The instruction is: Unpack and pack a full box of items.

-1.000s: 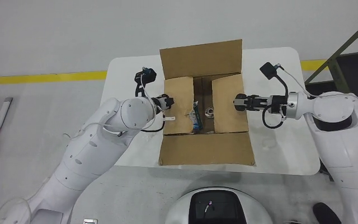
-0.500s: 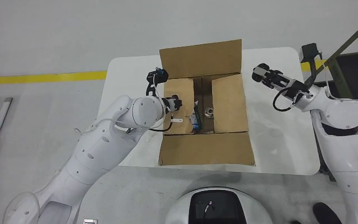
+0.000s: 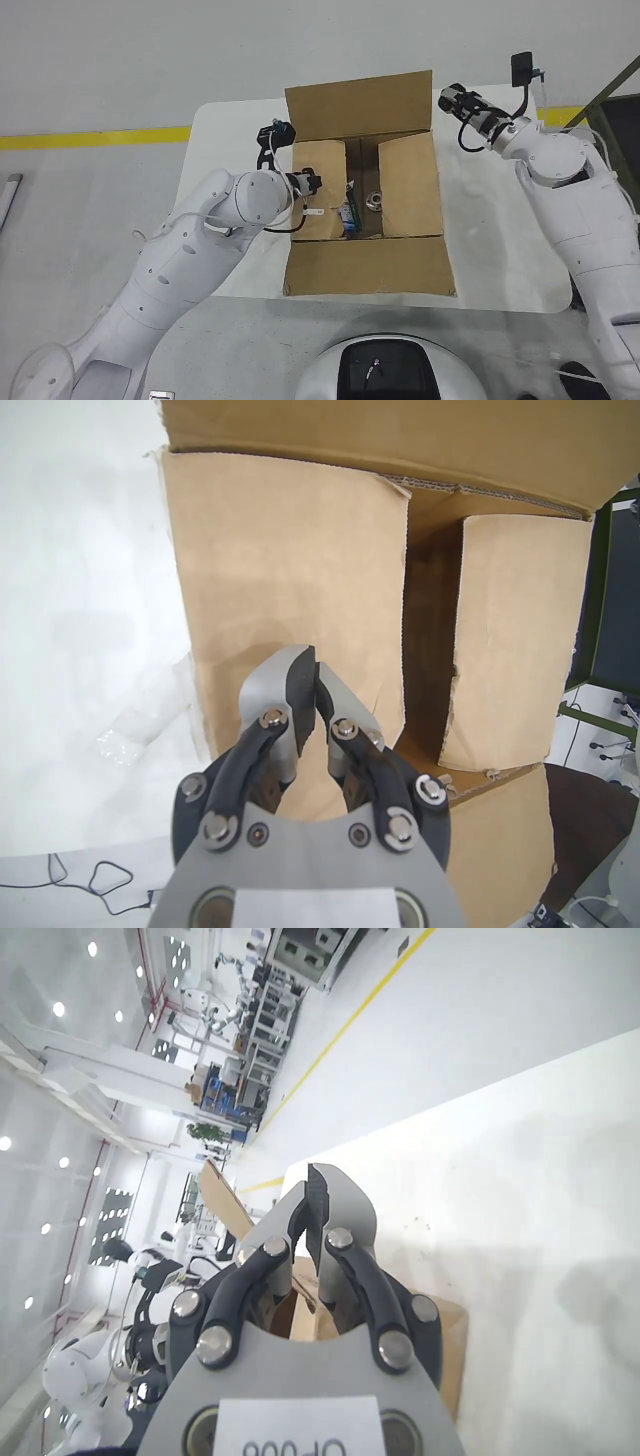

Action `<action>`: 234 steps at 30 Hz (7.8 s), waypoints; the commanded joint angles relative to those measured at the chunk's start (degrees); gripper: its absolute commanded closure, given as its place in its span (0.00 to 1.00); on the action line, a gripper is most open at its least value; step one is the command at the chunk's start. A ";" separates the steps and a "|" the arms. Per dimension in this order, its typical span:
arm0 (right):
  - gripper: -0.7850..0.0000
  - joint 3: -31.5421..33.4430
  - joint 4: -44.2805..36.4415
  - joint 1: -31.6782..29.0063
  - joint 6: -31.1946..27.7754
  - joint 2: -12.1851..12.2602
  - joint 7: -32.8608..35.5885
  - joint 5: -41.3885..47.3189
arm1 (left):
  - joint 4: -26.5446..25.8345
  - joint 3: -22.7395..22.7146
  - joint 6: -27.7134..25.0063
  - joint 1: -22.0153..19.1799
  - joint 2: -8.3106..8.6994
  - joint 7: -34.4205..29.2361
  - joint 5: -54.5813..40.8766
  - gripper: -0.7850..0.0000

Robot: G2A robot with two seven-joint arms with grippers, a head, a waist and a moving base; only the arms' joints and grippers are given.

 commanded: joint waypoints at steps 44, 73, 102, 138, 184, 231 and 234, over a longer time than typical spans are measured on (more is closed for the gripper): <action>1.00 4.52 -12.98 -0.35 -5.16 3.92 6.90 -0.90 | -7.36 -20.32 3.16 12.55 4.49 -0.68 3.90 0.00; 1.00 -8.04 -20.24 -7.52 -3.28 2.78 16.22 -1.43 | -8.94 -33.56 9.46 28.40 9.72 -9.48 14.61 0.00; 1.00 -6.70 -22.21 -10.17 -2.30 3.50 14.35 0.57 | -30.01 -34.74 -13.88 46.41 13.15 4.16 48.50 0.00; 1.00 -5.13 -27.39 -13.29 -0.78 4.67 14.98 2.44 | -43.36 -40.49 -39.60 72.57 14.95 14.84 79.32 0.00; 1.00 2.95 -26.66 -22.10 3.18 6.83 1.61 -9.11 | -32.42 -34.74 -40.43 50.47 8.08 17.11 70.97 0.00; 1.00 -17.09 -36.74 -18.27 -2.67 4.26 -21.37 -47.24 | -27.97 -35.54 -39.53 48.21 3.37 12.09 72.78 0.00; 1.00 -18.74 -34.70 -17.32 -0.69 3.56 -20.57 -47.24 | -28.68 -36.70 -39.62 48.89 3.31 11.27 72.91 0.00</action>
